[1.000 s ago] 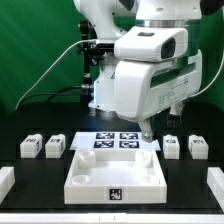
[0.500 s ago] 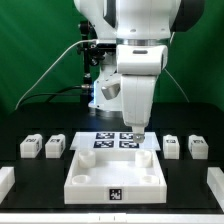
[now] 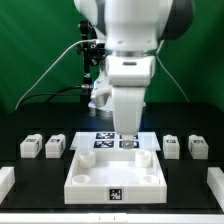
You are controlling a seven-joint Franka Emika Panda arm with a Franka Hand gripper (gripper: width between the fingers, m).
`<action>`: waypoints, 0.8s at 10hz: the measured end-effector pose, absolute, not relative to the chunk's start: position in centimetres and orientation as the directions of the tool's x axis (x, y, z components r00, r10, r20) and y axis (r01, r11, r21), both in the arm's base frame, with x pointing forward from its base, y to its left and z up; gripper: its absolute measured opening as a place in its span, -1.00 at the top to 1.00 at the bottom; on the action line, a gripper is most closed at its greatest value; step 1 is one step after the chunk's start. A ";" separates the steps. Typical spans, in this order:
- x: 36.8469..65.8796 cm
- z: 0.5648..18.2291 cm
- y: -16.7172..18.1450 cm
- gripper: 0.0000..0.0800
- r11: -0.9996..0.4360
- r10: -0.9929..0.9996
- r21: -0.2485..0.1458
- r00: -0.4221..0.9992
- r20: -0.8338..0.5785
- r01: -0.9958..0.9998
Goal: Assemble one leg
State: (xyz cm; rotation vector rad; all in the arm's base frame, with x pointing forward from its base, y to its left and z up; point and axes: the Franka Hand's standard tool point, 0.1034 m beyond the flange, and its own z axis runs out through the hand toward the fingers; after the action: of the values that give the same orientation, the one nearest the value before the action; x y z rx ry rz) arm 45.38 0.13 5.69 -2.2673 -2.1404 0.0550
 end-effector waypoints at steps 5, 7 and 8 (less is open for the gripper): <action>42.6 1.0 -2.0 -0.62 -0.045 0.999 -0.064 0.046 0.012 0.997; 42.5 1.0 -2.0 0.03 -0.046 0.999 -0.065 0.047 0.012 0.997; 42.5 1.0 -2.0 0.37 -0.046 0.999 -0.065 0.047 0.012 0.997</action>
Offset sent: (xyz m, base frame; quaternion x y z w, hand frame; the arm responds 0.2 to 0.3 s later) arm 0.0013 0.0125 -0.0292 0.0098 0.0470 0.0129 0.9988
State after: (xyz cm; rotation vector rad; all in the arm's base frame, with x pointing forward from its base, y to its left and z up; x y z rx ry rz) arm 42.48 -2.04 0.97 -2.2320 -2.1306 0.0567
